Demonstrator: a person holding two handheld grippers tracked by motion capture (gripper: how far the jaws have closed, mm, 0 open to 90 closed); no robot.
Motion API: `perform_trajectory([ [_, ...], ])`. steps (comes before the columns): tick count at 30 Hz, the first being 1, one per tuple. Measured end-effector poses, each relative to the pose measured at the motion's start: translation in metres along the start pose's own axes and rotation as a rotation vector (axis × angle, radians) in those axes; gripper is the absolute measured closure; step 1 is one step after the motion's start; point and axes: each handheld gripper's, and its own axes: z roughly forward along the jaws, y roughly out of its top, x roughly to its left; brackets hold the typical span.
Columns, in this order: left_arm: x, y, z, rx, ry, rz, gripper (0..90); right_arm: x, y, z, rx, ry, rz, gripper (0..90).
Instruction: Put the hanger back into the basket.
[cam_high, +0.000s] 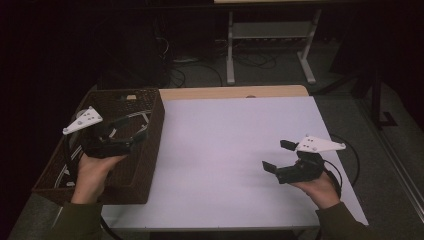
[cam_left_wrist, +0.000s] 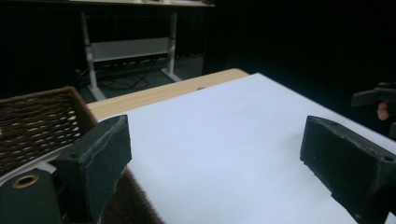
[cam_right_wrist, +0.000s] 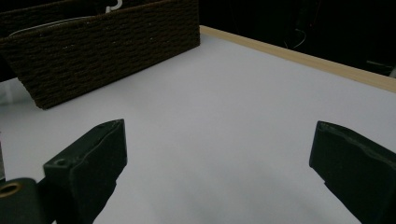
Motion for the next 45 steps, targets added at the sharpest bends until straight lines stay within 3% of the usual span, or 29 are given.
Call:
perform_trajectory([
  [15, -0.026, -0.007, 0.02, -0.032, -0.106, 0.022, 8.2, -0.006, 0.014, -0.003, -0.049, -0.015, 0.006, 3.7],
  [23, -0.036, -0.013, 0.032, -0.039, -0.17, 0.026, 7.8, -0.008, 0.024, -0.007, -0.108, -0.008, 0.011, 3.7],
  [34, -0.031, -0.016, 0.032, -0.098, -0.186, 0.057, 5.7, -0.008, 0.043, -0.016, -0.238, 0.012, 0.026, 0.1],
  [45, -0.03, -0.021, 0.031, -0.137, -0.203, 0.066, 5.7, -0.009, 0.046, -0.022, -0.27, 0.011, 0.029, 0.1],
])
